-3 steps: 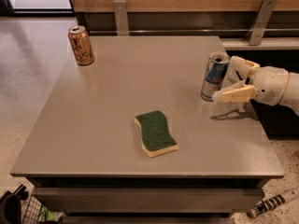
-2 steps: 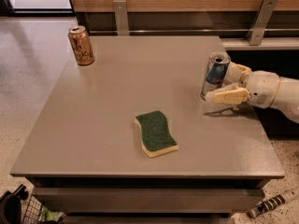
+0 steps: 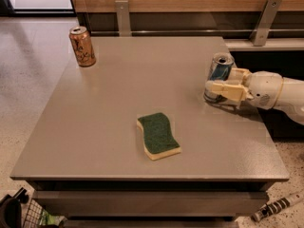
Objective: Move redbull can near orange can
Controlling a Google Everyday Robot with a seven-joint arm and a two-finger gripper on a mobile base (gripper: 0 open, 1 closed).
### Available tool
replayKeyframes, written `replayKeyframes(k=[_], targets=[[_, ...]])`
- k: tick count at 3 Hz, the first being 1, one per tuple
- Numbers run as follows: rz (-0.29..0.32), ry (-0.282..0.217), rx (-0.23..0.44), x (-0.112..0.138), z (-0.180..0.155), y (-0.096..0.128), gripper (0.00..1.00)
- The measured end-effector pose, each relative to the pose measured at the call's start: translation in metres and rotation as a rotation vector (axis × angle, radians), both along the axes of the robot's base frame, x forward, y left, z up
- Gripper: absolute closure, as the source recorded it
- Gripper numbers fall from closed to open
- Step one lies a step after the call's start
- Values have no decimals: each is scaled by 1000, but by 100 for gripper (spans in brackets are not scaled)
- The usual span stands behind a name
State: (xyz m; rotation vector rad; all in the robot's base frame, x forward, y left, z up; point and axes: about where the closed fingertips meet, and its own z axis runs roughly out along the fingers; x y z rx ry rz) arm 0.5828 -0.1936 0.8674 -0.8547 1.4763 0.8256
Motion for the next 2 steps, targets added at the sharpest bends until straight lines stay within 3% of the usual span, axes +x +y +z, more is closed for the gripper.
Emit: replayKeyframes(k=[1, 2], targets=[[5, -1, 1, 0, 0, 3, 70], [12, -1, 1, 1, 1, 7, 99]])
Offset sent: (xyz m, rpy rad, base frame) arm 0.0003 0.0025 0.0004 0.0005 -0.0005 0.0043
